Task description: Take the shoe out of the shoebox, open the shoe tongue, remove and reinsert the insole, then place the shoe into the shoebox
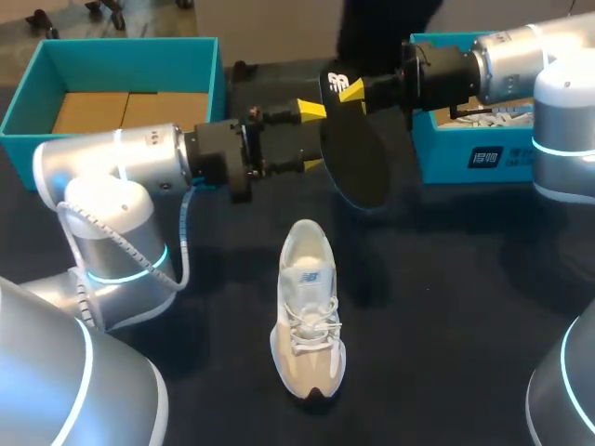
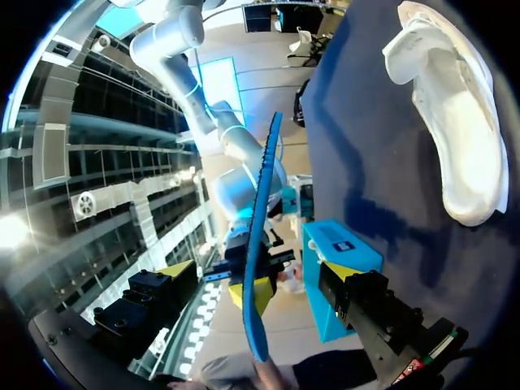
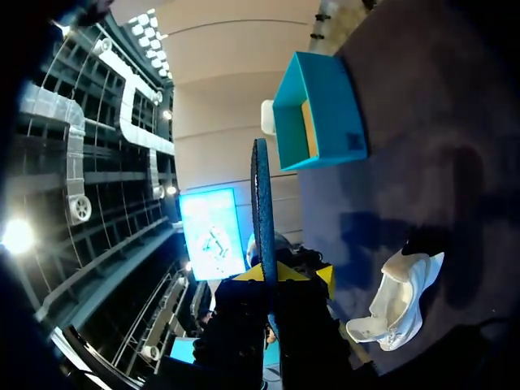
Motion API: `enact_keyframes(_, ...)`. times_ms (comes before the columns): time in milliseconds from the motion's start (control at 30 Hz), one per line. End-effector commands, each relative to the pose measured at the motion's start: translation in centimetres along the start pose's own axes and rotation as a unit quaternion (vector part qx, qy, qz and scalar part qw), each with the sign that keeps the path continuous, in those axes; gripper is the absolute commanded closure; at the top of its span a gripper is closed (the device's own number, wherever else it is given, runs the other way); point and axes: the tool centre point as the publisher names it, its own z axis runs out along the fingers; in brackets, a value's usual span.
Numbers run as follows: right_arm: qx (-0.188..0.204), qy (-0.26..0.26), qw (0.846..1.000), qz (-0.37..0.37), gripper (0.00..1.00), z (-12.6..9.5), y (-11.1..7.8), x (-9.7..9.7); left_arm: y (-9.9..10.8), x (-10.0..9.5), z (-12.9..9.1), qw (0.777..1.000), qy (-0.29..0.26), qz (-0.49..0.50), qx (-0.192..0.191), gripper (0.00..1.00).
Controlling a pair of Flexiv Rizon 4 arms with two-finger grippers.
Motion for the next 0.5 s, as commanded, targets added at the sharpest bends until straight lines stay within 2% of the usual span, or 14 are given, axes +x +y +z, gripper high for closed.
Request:
enact_keyframes(33,0.0,0.0,1.0,0.0,1.0,0.0,0.0,0.0,0.5,0.0,1.7,1.0,0.0,-0.003,-0.001,0.0)
enact_keyframes(233,0.0,0.0,1.0,0.0,1.0,0.0,0.0,0.0,0.1,-0.9,2.4,1.0,-0.004,0.0,0.001,0.0)
enact_keyframes(333,0.0,0.0,1.0,0.0,1.0,0.0,0.0,0.0,0.0,-0.9,2.4,1.0,-0.005,0.0,0.003,0.15)
enact_keyframes(400,0.0,0.0,1.0,0.0,1.0,0.0,0.0,0.0,-0.2,-1.1,2.3,1.0,-0.005,0.001,0.004,0.33)
enact_keyframes(500,0.0,0.0,1.0,0.0,1.0,0.0,0.0,0.0,-0.4,-1.2,2.2,1.0,-0.006,0.002,0.005,0.53)
